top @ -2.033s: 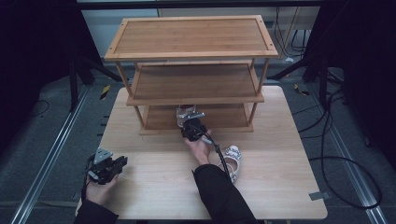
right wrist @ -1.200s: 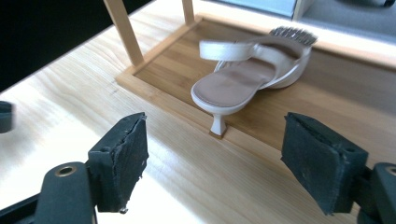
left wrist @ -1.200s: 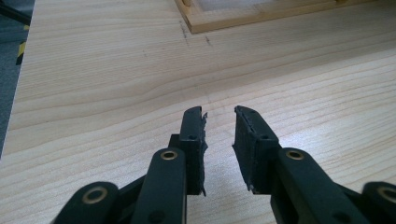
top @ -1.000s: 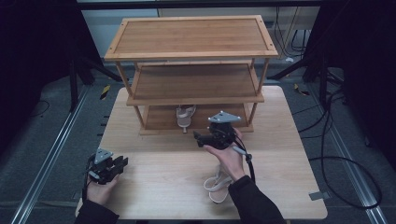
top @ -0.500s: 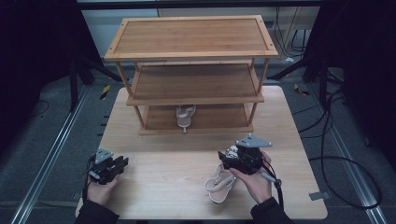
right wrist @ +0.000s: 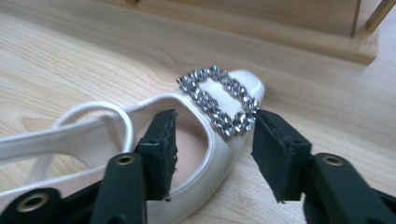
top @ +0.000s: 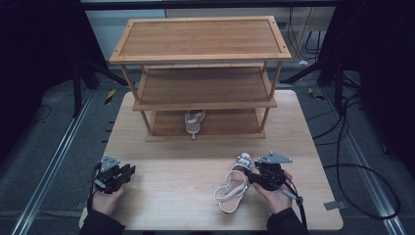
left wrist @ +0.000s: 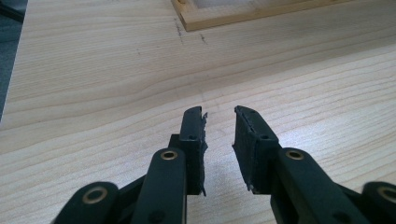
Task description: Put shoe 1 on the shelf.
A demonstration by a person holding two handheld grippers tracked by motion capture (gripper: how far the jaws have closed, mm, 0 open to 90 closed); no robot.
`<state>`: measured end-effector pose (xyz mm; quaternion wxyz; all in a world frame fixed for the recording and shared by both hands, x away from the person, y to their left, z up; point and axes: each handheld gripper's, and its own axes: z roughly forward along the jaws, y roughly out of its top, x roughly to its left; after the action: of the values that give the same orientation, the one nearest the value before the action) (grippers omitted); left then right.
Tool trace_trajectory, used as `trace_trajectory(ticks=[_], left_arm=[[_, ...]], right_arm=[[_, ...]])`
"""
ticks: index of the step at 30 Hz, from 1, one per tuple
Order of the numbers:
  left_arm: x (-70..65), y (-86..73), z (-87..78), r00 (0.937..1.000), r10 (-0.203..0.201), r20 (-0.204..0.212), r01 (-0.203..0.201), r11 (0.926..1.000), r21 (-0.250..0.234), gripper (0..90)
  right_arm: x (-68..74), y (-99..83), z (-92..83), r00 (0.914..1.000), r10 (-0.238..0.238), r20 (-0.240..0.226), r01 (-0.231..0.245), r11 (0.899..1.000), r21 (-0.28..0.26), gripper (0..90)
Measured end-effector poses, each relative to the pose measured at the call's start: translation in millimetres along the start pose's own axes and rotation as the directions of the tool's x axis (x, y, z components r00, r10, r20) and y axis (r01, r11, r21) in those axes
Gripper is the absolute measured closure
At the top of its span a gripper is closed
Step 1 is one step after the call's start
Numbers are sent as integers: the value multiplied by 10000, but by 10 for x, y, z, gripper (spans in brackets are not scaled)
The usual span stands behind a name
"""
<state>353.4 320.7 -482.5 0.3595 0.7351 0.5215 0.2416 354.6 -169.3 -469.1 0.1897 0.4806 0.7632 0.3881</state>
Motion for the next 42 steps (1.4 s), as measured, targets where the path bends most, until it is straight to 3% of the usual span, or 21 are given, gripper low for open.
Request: trace_trajectory(ticks=[5,9,13,15,18,21,24,26,31,34,36,40,42], left_arm=[[-3,2,1,10000,30,-17,-30,10000,6,718],[-7,4,2,10000,61,-4,-61,10000,5,720],[-10,5,5,10000,58,-31,-58,10000,1,721],[-10,6,4,10000,69,-35,-69,10000,-3,721],[-6,6,4,10000,37,-33,-37,10000,-23,721],[0,5,2,10000,36,-55,-36,10000,9,722],[7,6,-1,10000,58,-72,-58,10000,8,722],[10,6,-3,9999,31,-97,-31,10000,-20,722],[17,3,4,10000,32,-67,-32,10000,9,722],[15,3,2,10000,40,-61,-40,10000,8,722],[13,3,0,10000,27,-58,-27,10000,15,722],[14,1,-1,10000,-25,-26,25,10000,-43,720],[17,1,1,10000,-21,-32,21,10000,-25,719]], right_arm=[[-45,-62,129,9999,164,31,-165,9987,477,550],[-53,-41,167,9996,240,126,-245,9987,457,599],[-5,-2,219,10000,66,26,-67,9984,559,725],[35,31,264,9985,-518,174,505,9962,705,754],[57,80,330,9964,-774,346,750,9949,668,785],[69,159,410,9955,-919,241,902,9939,641,788],[79,242,543,9944,-1032,-220,1041,9936,444,790],[103,299,617,9888,-1428,-433,1446,9887,405,791],[153,383,749,9770,-1885,-993,1917,9812,238,791],[161,416,767,9704,-2176,-1044,2223,9744,351,787],[152,421,764,9708,-2161,-1043,2212,9744,406,767],[106,397,692,9788,-1599,-1279,1640,9862,221,666],[77,388,577,9831,-1459,-1109,1429,9891,-341,611]])
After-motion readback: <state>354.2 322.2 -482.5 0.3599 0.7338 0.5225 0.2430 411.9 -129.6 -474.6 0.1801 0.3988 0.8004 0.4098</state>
